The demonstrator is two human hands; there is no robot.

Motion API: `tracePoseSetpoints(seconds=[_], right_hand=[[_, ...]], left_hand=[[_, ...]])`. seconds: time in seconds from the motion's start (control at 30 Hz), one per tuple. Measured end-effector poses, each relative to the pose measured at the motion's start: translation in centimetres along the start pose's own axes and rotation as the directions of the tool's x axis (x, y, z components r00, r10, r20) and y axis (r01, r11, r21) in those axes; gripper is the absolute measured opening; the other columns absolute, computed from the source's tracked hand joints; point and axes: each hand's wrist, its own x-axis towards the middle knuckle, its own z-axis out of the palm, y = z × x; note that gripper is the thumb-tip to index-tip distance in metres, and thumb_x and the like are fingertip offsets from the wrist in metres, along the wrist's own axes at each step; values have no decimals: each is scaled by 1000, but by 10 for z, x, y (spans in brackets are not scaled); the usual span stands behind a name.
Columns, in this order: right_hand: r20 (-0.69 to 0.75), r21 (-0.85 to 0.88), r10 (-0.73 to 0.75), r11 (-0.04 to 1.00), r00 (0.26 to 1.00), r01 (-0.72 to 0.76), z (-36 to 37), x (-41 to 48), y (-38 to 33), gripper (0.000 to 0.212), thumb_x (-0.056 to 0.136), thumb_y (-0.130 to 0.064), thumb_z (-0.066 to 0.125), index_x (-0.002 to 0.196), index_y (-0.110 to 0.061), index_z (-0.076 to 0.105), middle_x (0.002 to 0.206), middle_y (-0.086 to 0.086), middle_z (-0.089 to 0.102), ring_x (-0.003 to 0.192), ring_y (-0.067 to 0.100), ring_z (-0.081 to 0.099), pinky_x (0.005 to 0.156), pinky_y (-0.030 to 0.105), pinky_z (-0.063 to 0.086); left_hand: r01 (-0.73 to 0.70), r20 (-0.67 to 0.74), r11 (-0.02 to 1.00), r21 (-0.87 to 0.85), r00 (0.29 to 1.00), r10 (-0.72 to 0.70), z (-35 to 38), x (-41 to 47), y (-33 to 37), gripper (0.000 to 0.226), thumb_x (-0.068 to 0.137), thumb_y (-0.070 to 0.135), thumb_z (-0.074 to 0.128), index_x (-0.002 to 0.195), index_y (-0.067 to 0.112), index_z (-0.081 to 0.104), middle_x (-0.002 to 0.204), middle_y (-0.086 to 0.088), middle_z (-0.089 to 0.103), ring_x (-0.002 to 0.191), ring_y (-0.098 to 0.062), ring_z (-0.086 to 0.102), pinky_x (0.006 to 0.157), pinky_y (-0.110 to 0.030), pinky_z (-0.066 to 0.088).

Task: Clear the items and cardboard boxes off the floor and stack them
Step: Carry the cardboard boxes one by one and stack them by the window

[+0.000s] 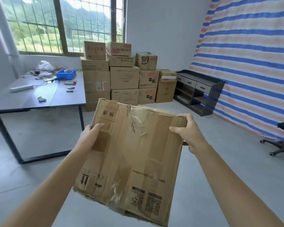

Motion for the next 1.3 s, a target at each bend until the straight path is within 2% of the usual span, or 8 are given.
tracePoseSetpoints(seconds=[0.17, 0.37, 0.57, 0.83, 0.9, 1.03, 1.13, 1.3], right_hand=[[10, -54, -1, 999, 1000, 2, 19, 98, 6, 44, 83, -16, 67, 116, -23, 39, 91, -7, 52, 79, 8, 55, 56, 25, 43], [-77, -67, 59, 996, 995, -64, 26, 219, 10, 47, 83, -13, 68, 117, -23, 38, 90, -9, 50, 76, 7, 54, 54, 23, 42], [-209, -23, 129, 990, 969, -137, 7, 314, 33, 44, 84, -11, 66, 114, -25, 37, 90, -9, 49, 77, 8, 53, 55, 25, 41], [-267, 36, 185, 983, 946, -182, -46, 456, 87, 42, 85, -13, 65, 114, -24, 36, 90, -8, 49, 77, 10, 53, 55, 26, 41], [-262, 51, 192, 981, 946, -186, -58, 494, 103, 43, 84, -13, 66, 115, -24, 37, 93, -5, 52, 81, 13, 56, 60, 30, 47], [-251, 91, 209, 977, 945, -191, -77, 576, 127, 46, 81, -14, 70, 110, -31, 39, 111, 3, 56, 99, 24, 59, 87, 45, 52], [-231, 93, 178, 983, 956, -161, -92, 642, 134, 48, 78, -17, 72, 110, -34, 40, 119, 3, 54, 108, 25, 56, 92, 49, 49], [-197, 67, 130, 991, 972, -119, -97, 734, 142, 51, 75, -27, 76, 110, -36, 39, 124, 1, 51, 114, 22, 52, 94, 48, 48]], left_hand=[[16, -2, 1000, -2, 1000, -16, 35, 102, 6, 65, 77, 57, 52, 126, 15, 47, 112, -10, 60, 103, -29, 59, 94, -52, 47], [35, 56, 999, 21, 998, -37, 95, 230, 37, 57, 85, 52, 49, 127, 12, 46, 116, -12, 56, 103, -29, 56, 96, -49, 45], [49, 139, 991, 128, 988, -66, 168, 327, 58, 82, 49, 74, 41, 114, 23, 46, 120, -11, 53, 116, -35, 47, 100, -53, 40], [37, 174, 973, 230, 982, -78, 296, 443, 84, 95, 48, 77, 41, 123, 18, 48, 123, -10, 55, 117, -33, 48, 100, -52, 40], [32, 161, 964, 262, 984, -77, 330, 472, 92, 95, 50, 76, 41, 124, 17, 47, 124, -12, 53, 118, -34, 47, 100, -51, 40], [27, 81, 949, 315, 995, -56, 391, 524, 115, 93, 58, 71, 38, 131, 14, 42, 129, -14, 46, 122, -35, 41, 103, -52, 37], [4, 23, 939, 343, 1000, -13, 427, 564, 129, 94, 59, 73, 38, 134, 16, 38, 131, -12, 41, 126, -34, 35, 106, -53, 32], [-11, -74, 911, 412, 996, 45, 466, 633, 140, 79, 76, 65, 58, 133, 15, 37, 130, -11, 40, 127, -32, 33, 106, -55, 31]])
